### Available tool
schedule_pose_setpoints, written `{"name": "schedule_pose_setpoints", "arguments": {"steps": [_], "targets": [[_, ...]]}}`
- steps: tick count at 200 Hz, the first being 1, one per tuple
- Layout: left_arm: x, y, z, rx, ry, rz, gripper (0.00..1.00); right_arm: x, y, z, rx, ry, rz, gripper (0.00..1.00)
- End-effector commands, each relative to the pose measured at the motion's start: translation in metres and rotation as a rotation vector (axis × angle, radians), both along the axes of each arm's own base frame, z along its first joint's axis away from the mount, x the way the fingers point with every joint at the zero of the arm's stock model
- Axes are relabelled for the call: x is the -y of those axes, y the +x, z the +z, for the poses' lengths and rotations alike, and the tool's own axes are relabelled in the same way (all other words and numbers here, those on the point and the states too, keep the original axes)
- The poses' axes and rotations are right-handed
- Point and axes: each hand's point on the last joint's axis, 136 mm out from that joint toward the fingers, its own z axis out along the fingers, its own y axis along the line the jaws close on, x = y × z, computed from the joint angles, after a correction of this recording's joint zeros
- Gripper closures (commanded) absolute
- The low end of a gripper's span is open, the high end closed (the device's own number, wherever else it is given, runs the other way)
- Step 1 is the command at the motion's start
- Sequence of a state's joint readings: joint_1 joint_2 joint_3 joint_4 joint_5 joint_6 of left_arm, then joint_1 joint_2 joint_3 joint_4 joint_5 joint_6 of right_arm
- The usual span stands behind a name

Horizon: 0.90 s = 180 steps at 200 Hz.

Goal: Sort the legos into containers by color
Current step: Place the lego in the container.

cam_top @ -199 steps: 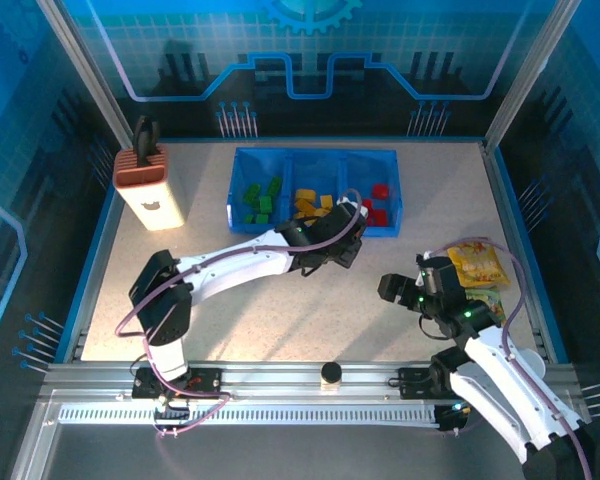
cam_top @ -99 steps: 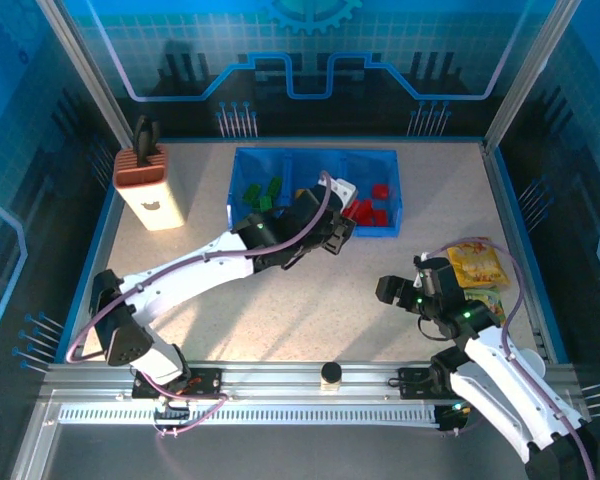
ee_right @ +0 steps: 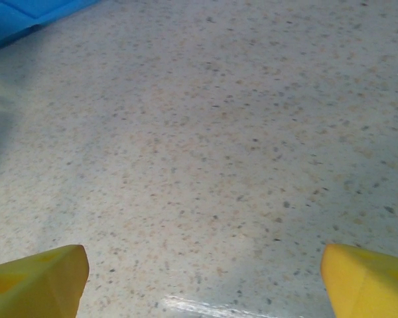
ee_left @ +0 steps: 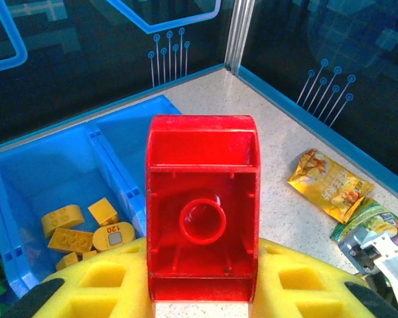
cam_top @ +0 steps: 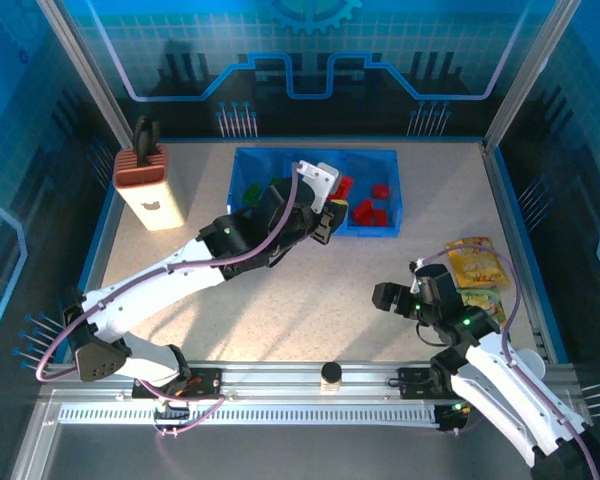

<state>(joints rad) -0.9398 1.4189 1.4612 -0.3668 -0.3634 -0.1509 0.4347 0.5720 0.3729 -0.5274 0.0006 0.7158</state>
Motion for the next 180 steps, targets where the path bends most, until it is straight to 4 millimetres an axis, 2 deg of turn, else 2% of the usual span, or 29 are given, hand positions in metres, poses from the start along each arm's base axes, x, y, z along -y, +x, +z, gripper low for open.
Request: {"name": "schedule_pose_setpoints", "arguments": {"steps": [1, 40, 87, 180], "targets": [[0.003, 0.004, 0.008, 0.040, -0.046, -0.035, 0.73, -0.020, -0.002, 0.013, 0.086, 0.067, 0.099, 0.00], [0.003, 0.027, 0.005, -0.004, -0.071, -0.028, 0.73, -0.029, -0.008, 0.017, 0.132, 0.104, 0.135, 0.00], [0.007, 0.042, -0.004, -0.032, -0.074, -0.024, 0.74, -0.032, -0.014, 0.014, 0.130, 0.094, 0.170, 0.00], [0.023, 0.066, -0.043, -0.110, -0.039, -0.024, 0.74, -0.029, -0.016, 0.013, 0.147, 0.076, 0.179, 0.00]]}}
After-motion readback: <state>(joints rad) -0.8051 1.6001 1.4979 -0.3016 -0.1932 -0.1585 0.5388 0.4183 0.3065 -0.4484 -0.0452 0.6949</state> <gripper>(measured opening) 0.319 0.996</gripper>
